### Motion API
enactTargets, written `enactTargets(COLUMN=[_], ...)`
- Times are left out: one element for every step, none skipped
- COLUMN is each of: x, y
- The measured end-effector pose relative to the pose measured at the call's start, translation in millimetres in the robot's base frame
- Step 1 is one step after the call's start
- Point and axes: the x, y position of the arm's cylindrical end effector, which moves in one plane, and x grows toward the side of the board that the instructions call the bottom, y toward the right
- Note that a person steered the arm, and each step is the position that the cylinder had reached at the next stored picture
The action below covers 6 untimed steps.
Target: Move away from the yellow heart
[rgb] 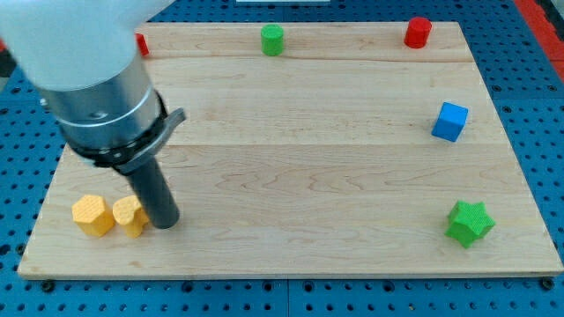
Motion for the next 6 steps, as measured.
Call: enactTargets(x=[-12.8, -49.1, -109.0, -111.0, -87.3, -20.6], y=[-9.4, -15.0, 52.2, 187.1, 299.9, 387.3])
